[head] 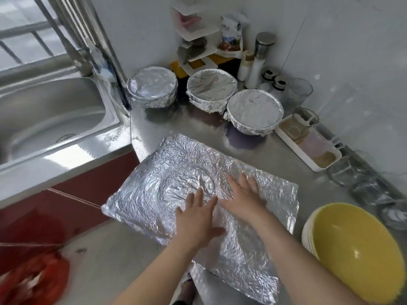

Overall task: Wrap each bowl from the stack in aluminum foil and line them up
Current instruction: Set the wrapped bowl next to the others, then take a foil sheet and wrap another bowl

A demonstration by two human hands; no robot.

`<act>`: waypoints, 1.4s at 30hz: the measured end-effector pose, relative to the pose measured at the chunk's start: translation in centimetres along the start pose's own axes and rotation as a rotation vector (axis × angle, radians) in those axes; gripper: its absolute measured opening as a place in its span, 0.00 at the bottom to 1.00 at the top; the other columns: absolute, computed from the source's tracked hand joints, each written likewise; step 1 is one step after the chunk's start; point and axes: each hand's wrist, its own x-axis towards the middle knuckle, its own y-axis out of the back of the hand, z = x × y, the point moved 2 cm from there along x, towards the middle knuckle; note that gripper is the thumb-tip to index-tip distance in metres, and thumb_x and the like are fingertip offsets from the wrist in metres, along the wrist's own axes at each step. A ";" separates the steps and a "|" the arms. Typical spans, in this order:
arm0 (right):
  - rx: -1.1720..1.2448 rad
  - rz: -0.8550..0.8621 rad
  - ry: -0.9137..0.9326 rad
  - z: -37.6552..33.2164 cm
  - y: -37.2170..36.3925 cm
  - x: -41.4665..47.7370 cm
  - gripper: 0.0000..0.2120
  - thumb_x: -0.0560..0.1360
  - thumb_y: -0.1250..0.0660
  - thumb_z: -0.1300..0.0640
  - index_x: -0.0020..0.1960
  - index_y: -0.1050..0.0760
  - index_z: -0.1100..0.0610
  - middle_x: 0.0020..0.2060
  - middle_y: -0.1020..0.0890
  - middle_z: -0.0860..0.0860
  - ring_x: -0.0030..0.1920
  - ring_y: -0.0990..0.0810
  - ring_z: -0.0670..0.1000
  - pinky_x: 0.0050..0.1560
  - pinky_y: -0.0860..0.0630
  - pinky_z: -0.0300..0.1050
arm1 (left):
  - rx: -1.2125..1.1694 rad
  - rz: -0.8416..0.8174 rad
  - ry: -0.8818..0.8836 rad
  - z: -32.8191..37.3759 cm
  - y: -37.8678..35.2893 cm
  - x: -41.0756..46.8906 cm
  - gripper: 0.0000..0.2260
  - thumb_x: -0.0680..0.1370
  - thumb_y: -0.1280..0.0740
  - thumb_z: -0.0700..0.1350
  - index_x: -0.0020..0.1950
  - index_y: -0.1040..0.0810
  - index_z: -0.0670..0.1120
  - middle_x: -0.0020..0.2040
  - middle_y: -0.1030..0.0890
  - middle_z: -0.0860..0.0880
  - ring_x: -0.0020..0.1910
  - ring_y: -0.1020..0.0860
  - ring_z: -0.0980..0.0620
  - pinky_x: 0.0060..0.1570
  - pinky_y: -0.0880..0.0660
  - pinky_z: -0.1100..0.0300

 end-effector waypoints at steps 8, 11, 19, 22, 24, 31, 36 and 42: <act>-0.155 -0.077 -0.023 1.2 -4.1 -4.0 0.41 0.76 0.36 0.39 0.75 0.64 0.34 0.76 0.68 0.46 0.75 0.68 0.62 0.69 0.50 0.74 | 0.118 -0.058 -0.040 -1.7 -0.6 -1.7 0.49 0.69 0.26 0.61 0.77 0.59 0.64 0.80 0.62 0.48 0.78 0.60 0.40 0.72 0.53 0.32; -0.166 -0.088 -0.015 1.3 -4.4 -5.1 0.40 0.77 0.39 0.39 0.75 0.65 0.35 0.77 0.66 0.48 0.76 0.65 0.62 0.72 0.52 0.71 | 0.159 -0.007 -0.014 -2.6 0.2 -1.4 0.49 0.69 0.25 0.57 0.78 0.58 0.64 0.80 0.61 0.47 0.78 0.60 0.40 0.71 0.57 0.33; -0.179 -0.114 0.021 1.3 -4.5 -7.2 0.32 0.80 0.44 0.42 0.78 0.58 0.39 0.79 0.55 0.48 0.77 0.54 0.63 0.72 0.42 0.65 | -0.266 0.309 0.414 -6.9 -0.6 -3.7 0.30 0.76 0.30 0.49 0.74 0.38 0.58 0.79 0.46 0.45 0.76 0.47 0.40 0.71 0.38 0.41; -0.232 -0.096 0.034 1.5 -5.3 -7.4 0.32 0.79 0.43 0.40 0.78 0.54 0.40 0.79 0.56 0.47 0.77 0.55 0.62 0.71 0.39 0.66 | -0.689 0.338 0.580 -8.3 -1.3 -4.3 0.24 0.76 0.29 0.45 0.70 0.31 0.57 0.73 0.34 0.42 0.66 0.31 0.41 0.62 0.28 0.49; -0.266 -0.076 0.031 1.7 -5.8 -7.4 0.34 0.78 0.41 0.39 0.78 0.55 0.39 0.78 0.57 0.47 0.77 0.56 0.61 0.69 0.37 0.68 | -0.974 0.368 0.581 -8.6 -1.4 -4.3 0.21 0.75 0.29 0.39 0.65 0.27 0.54 0.60 0.24 0.47 0.44 0.21 0.49 0.46 0.22 0.53; -0.208 -0.078 0.040 1.3 -6.4 -7.6 0.37 0.77 0.41 0.38 0.77 0.59 0.38 0.78 0.61 0.47 0.77 0.61 0.60 0.70 0.40 0.70 | -1.155 0.527 0.611 -9.6 -0.4 -3.8 0.16 0.72 0.28 0.34 0.56 0.19 0.49 0.45 0.22 0.49 0.37 0.23 0.49 0.43 0.20 0.52; -0.166 0.089 0.046 0.9 -5.0 -7.5 0.35 0.79 0.42 0.41 0.78 0.58 0.41 0.79 0.55 0.49 0.78 0.59 0.58 0.74 0.45 0.63 | -1.128 0.569 0.583 -10.1 1.6 -2.7 0.21 0.76 0.34 0.32 0.66 0.24 0.48 0.47 0.24 0.50 0.41 0.24 0.51 0.40 0.24 0.59; -0.078 0.135 -0.244 4.2 -2.7 -7.1 0.40 0.77 0.39 0.38 0.78 0.62 0.43 0.79 0.56 0.53 0.77 0.55 0.63 0.71 0.42 0.65 | -0.158 0.230 0.148 -5.3 1.2 -3.0 0.40 0.74 0.30 0.40 0.79 0.48 0.58 0.80 0.50 0.46 0.78 0.50 0.42 0.74 0.43 0.40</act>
